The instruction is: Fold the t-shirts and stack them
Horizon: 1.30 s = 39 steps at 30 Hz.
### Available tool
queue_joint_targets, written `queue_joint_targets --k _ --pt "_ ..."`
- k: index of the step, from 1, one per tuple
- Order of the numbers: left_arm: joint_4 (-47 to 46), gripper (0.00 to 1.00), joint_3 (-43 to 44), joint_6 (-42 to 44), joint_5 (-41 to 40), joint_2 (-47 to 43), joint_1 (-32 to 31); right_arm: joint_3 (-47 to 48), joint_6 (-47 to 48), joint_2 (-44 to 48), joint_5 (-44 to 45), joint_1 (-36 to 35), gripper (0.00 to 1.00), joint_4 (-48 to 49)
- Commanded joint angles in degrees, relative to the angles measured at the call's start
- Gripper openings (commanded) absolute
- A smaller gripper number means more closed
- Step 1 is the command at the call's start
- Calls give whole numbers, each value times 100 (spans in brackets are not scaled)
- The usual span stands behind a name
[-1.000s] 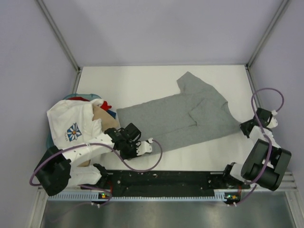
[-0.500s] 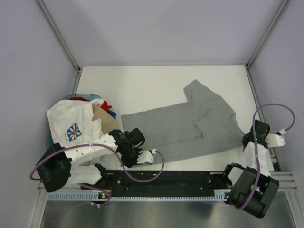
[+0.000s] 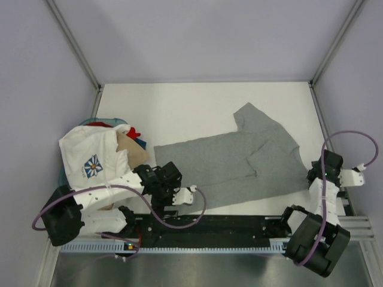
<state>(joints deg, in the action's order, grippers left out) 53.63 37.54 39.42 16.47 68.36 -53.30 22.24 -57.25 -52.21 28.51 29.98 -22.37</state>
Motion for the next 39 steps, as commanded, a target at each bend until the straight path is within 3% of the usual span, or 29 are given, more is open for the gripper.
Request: queue_joint_targets --k 1,3,7,9,11,14,21,26,33,39 --pt "-895 99 446 -794 -1144 -639 370 912 1222 -9 -728 52 99 741" --pt "-1134 99 963 -1215 -1269 -631 793 1255 1777 -70 -1503 -70 99 1276" --pt "-1512 99 1370 -1744 -1593 -333 1461 2106 2884 -604 -2085 -913 98 2184" --pt "-1609 99 1475 -1745 -1840 -87 1707 2852 3542 -1237 -2462 -1519 97 2141" --pt "-1653 98 1633 -1701 -1509 150 2041 3678 4018 -2150 -3051 -1888 95 1826" --pt "-1785 91 1870 -1587 -1182 406 2551 5372 4590 -3450 -3720 -2337 83 834" --pt "-1365 72 2853 -1235 -620 1424 3369 8161 5364 -6105 -3476 -3225 62 -670" --pt "-1135 64 3259 -990 -346 2146 3677 9937 5690 -7653 -2984 -3647 60 -1392" --pt "-1012 55 3602 -585 -197 2945 3932 10827 5945 -8928 -2658 -3789 58 -1446" --pt "-1021 59 3752 -514 -144 3394 3976 11215 5936 -9589 -2491 -3850 43 -1788"
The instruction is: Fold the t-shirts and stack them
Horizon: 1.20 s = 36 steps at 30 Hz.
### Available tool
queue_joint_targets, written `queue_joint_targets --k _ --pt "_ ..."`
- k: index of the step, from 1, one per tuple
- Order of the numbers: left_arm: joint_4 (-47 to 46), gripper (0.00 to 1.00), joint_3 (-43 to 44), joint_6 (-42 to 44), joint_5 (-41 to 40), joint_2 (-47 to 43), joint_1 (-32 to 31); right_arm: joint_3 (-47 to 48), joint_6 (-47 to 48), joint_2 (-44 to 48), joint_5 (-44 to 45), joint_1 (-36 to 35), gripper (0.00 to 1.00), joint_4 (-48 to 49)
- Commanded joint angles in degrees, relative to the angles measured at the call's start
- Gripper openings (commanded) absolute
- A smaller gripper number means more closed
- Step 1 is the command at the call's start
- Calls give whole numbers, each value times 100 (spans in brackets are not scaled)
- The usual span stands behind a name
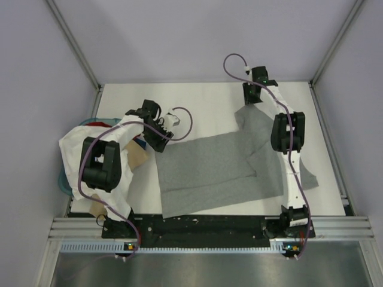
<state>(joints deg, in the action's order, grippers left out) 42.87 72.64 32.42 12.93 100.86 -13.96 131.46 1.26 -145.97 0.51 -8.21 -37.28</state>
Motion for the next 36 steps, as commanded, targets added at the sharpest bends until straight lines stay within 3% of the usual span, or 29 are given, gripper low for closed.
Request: queue_joint_targets --k 1,5,9,10,15,21,36 --pt "46 60 268 185 184 188 51 240 85 -239 318 -32 43 -324" --pt "133 63 373 255 210 452 103 64 155 -353 204 -49 34 -368" --pt "221 64 444 466 368 592 112 3 191 -275 63 -49 4 -394" --pt "282 64 496 536 412 636 112 -15 182 -204 54 -49 0 -403" --pt "757 66 681 1002 684 856 147 -111 191 287 -279 -49 0 -386" --pt "617 63 778 933 395 1067 200 -480 41 1052 -886 -32 0 -307" --pt "626 64 875 1274 316 1155 315 -3221 -459 3565 -1009 74 0 1064"
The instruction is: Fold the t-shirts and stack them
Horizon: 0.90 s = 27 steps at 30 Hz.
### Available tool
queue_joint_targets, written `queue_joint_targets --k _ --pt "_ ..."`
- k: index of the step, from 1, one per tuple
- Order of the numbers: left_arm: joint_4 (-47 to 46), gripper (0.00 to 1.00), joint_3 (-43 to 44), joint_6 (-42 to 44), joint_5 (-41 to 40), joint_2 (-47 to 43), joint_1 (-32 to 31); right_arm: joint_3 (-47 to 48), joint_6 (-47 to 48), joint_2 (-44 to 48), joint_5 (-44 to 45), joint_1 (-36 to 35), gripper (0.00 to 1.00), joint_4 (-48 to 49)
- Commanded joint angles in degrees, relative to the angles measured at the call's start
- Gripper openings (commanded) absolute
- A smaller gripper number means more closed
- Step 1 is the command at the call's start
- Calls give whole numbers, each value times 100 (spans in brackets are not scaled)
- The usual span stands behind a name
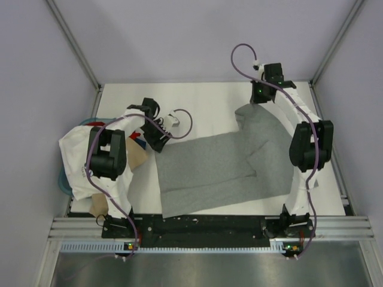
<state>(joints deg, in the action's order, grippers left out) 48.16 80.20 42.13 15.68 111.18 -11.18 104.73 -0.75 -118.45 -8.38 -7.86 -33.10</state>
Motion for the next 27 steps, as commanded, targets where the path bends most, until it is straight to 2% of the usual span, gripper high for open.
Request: queue_joint_targets --k 1,6,9,11,12,13,14,17,20,23,27 --pt "158 64 136 357 75 141 37 -689 -285 946 -155 39 0 717" --pt "352 63 197 551 243 317 37 -1279 -373 1438 -137 39 0 990" --pt "334 57 267 542 190 457 37 -1507 -373 1605 -85 39 0 999" --pt "430 49 312 542 277 528 37 -1718 -382 1781 20 56 0 990" --pt "466 37 303 568 330 528 37 -1841 -390 1895 82 56 0 1007" --pt "492 22 277 586 391 511 37 -1964 -425 2001 135 74 0 999" --pt "492 2 233 577 453 449 37 -2122 -452 2193 205 91 0 990" --pt "457 0 57 411 751 3 28 -2754 -610 2790 416 214 0 999" --pt "151 0 -416 349 1024 -1023 2 -3509 -785 3563 626 416 0 1016" --pt "-236 0 -1084 419 859 -1913 -68 -4186 -996 4381 812 653 0 1007" --pt "-114 0 -1664 620 743 -2617 -183 -5074 -1339 5374 1171 768 0 1008"
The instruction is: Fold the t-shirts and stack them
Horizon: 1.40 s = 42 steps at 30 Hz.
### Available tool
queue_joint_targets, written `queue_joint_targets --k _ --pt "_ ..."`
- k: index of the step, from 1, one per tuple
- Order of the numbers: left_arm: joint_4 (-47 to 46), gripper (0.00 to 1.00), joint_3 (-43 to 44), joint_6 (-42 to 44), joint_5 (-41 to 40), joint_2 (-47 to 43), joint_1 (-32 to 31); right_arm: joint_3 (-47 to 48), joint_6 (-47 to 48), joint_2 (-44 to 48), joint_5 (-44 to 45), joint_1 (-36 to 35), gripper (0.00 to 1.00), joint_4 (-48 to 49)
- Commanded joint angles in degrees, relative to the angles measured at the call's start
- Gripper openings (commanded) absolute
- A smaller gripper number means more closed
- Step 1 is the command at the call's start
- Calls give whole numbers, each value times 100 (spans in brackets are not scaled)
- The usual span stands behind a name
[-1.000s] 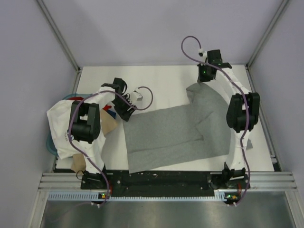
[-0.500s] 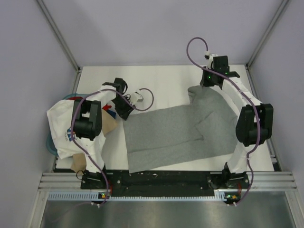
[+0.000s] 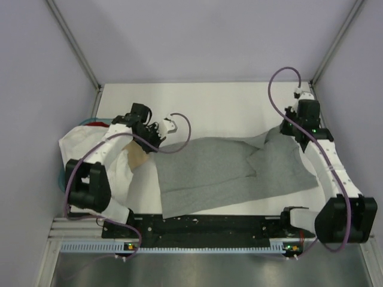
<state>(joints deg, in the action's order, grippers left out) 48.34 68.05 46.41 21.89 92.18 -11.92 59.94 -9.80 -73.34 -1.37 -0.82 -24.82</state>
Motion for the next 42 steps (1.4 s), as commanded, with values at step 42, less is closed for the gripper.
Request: queue_joint_targets --k 42 --pt "405 0 -1998 667 -80 -1018 -1242 -3647 -2104 2984 2404 1260 0 433"
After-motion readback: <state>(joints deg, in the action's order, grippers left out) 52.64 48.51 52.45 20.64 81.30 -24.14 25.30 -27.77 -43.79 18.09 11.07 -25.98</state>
